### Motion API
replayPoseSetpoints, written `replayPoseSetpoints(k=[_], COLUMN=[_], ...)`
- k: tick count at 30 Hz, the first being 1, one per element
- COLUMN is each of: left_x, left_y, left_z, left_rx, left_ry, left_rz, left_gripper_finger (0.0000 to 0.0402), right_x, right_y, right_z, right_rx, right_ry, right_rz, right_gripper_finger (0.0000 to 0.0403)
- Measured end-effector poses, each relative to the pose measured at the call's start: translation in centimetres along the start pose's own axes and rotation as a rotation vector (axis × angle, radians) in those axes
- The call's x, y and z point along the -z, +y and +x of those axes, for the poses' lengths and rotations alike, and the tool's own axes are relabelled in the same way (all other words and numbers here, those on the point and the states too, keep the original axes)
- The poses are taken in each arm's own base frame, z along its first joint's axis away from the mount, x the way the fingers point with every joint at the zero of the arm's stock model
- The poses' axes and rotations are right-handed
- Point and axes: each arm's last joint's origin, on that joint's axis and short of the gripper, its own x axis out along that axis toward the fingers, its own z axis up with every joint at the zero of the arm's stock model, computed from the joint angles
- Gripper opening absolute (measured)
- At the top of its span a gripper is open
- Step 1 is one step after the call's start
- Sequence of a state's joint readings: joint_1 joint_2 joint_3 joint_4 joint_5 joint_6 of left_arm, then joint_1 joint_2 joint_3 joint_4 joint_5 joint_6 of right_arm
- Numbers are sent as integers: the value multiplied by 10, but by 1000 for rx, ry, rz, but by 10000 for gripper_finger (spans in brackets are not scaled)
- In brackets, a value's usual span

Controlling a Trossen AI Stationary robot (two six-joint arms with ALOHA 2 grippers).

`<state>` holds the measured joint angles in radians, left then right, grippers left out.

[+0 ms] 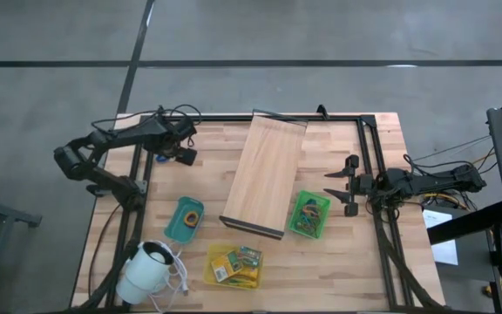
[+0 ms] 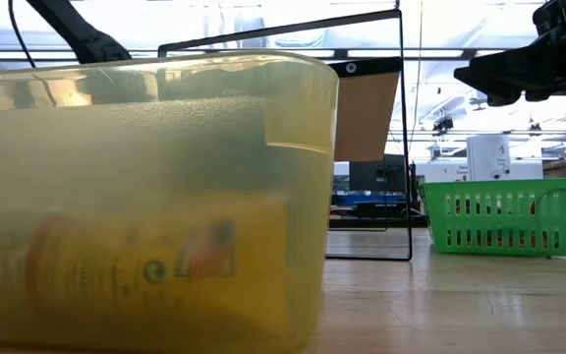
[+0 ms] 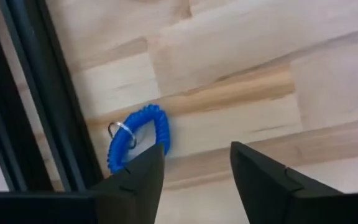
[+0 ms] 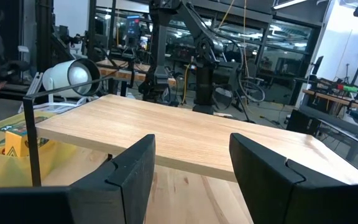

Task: Pick & Place Office Desk Supplies
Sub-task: Put the blue spring keychain into the blue bin

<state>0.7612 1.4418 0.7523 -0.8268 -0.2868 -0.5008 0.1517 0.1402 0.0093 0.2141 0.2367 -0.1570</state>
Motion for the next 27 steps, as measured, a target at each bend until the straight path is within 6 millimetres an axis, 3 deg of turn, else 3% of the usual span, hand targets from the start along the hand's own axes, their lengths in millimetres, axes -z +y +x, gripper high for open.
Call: replayPoseSetpoints(k=[14,27], left_x=[3,10], left_y=[20,22], left_z=[17,30], left_rx=[-45,-18], left_ry=[52,100], left_rz=[-69,-30], left_gripper_finger=[161,140], right_x=[0,0], right_y=[0,0], right_z=[0,0], right_rx=[0,0], right_ry=[0,0], right_rz=[0,0], right_gripper_finger=[206,206])
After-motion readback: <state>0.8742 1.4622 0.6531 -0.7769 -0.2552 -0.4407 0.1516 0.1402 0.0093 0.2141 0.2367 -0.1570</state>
